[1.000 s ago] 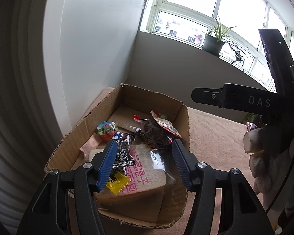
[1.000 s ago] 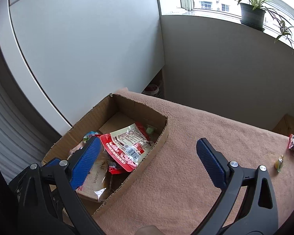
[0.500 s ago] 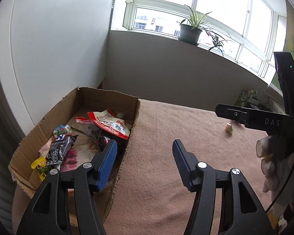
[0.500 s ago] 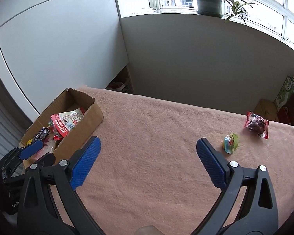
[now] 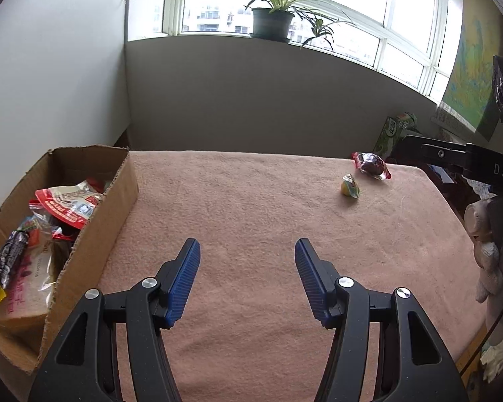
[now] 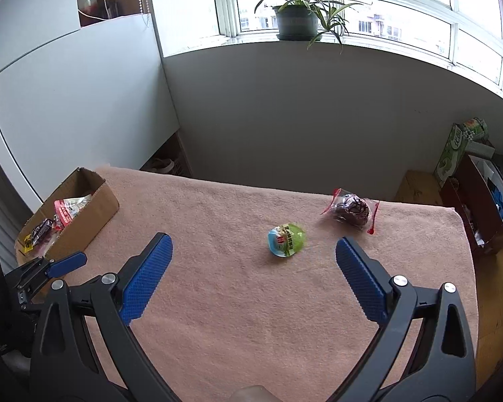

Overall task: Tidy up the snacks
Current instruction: 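Move the left gripper to the green candy while the right approaches the dried-fruit bag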

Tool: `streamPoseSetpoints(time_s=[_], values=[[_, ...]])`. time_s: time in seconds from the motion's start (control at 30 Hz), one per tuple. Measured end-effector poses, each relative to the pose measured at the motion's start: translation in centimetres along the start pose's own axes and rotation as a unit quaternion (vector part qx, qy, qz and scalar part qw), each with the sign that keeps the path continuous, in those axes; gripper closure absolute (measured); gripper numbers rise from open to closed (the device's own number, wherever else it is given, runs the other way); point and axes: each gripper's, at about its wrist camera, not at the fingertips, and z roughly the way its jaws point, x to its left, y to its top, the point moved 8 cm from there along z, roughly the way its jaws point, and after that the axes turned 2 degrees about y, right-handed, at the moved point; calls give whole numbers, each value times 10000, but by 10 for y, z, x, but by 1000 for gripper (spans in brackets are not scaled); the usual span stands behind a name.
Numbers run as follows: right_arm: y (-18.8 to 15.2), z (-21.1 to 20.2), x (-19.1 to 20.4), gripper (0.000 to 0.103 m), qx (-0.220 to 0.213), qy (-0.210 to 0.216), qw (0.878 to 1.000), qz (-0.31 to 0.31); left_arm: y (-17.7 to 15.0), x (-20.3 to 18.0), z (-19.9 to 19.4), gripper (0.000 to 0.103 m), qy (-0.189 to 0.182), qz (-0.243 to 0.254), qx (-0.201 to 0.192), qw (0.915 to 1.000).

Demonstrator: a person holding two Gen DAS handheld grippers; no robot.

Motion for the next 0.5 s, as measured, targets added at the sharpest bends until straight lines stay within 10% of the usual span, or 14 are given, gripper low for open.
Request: streamPoseSetpoints(time_s=[0.5], values=[[27,37,-93,3,201,33,9993,310,14,-33,18,45,-613,-163,73,9980]])
